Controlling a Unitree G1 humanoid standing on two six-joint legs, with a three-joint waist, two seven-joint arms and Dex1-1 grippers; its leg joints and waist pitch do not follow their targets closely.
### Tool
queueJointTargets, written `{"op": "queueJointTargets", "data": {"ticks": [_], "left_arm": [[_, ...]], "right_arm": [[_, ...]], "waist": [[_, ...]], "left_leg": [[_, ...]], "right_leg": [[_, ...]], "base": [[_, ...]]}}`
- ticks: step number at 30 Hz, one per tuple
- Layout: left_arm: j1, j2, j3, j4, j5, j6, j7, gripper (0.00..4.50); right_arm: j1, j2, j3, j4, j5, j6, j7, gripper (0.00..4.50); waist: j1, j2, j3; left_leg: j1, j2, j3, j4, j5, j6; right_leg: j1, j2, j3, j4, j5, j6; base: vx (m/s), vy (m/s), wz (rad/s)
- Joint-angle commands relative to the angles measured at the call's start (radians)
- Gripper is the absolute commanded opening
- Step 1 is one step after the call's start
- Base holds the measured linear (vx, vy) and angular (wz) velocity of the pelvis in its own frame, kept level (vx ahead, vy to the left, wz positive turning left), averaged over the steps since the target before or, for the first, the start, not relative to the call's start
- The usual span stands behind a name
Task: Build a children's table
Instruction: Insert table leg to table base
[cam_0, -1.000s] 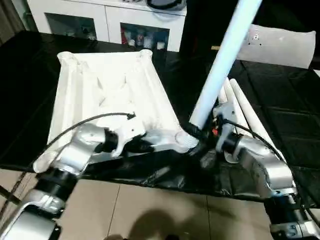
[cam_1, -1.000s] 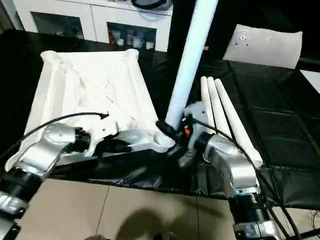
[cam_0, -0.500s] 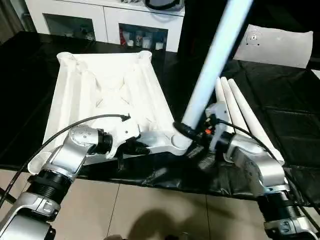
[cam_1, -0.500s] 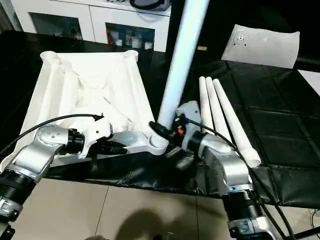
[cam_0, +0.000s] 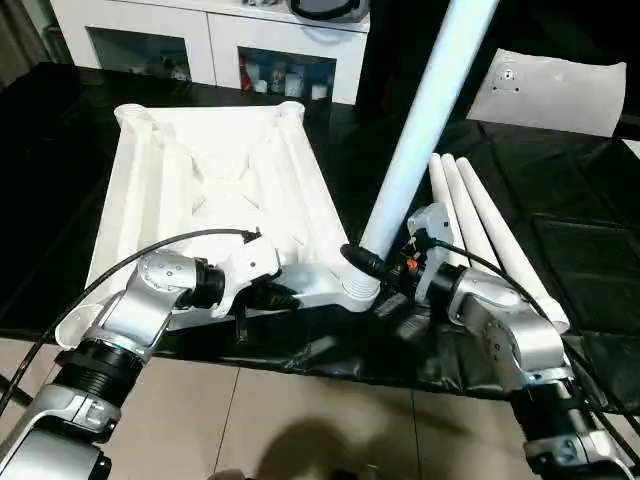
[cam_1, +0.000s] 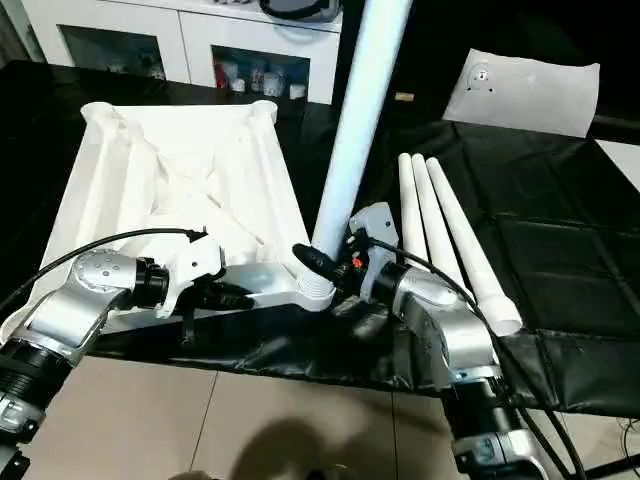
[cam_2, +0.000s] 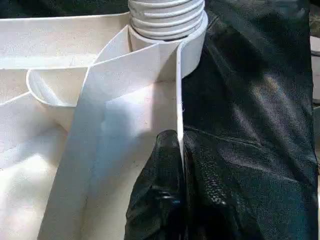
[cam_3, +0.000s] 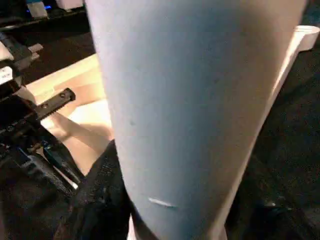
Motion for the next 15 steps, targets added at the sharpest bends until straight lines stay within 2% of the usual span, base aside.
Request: {"op": "queueJointTargets", "data": {"ticks": [1,4,10,11,15], "left_arm": [[-0.003,-0.006,-0.004,-0.032,-0.025,-0.009,-0.027,0.0],[-0.004,-0.005,-0.003,-0.028,-0.022,-0.012,-0.022,0.0],[-0.006,-0.007,0.002,-0.024,-0.015,-0.018,-0.013,0.0],[-0.006,-0.008,0.001,-0.023,-0.013,-0.02,-0.011,0.0],[-0.008,-0.013,0.001,-0.019,-0.01,-0.021,0.0,0.0]], "right_arm": [[-0.005,0.0,0.001,0.043,-0.014,0.009,-0.001,1.95],[-0.009,0.001,0.007,0.054,-0.016,0.008,0.004,1.95],[-0.011,-0.005,0.033,0.069,-0.023,0.018,0.039,1.95],[-0.017,0.005,0.023,0.079,-0.016,0.016,0.031,1.95],[-0.022,0.033,-0.032,0.111,0.031,0.035,0.005,1.95]], "waist": [[0.005,0.015,-0.076],[0.005,0.011,-0.077],[0.004,0.013,-0.076],[0.006,0.016,-0.076],[0.006,0.015,-0.076]], "left_leg": [[-0.003,0.11,-0.037,-0.079,0.039,0.069],[-0.003,0.109,-0.037,-0.078,0.038,0.067],[-0.003,0.111,-0.037,-0.078,0.046,0.074],[-0.002,0.111,-0.037,-0.078,0.043,0.072],[-0.002,0.11,-0.037,-0.079,0.027,0.061]], "right_leg": [[0.073,-0.131,0.088,-0.06,-0.115,-0.214],[0.074,-0.131,0.088,-0.062,-0.124,-0.21],[0.073,-0.131,0.088,-0.06,-0.111,-0.214],[0.072,-0.131,0.088,-0.06,-0.115,-0.214],[0.073,-0.132,0.088,-0.065,-0.142,-0.213]], "base": [[0.0,0.0,0.0],[0.0,0.0,0.0],[0.0,0.0,0.0],[0.0,0.0,0.0],[0.0,0.0,0.0]]}}
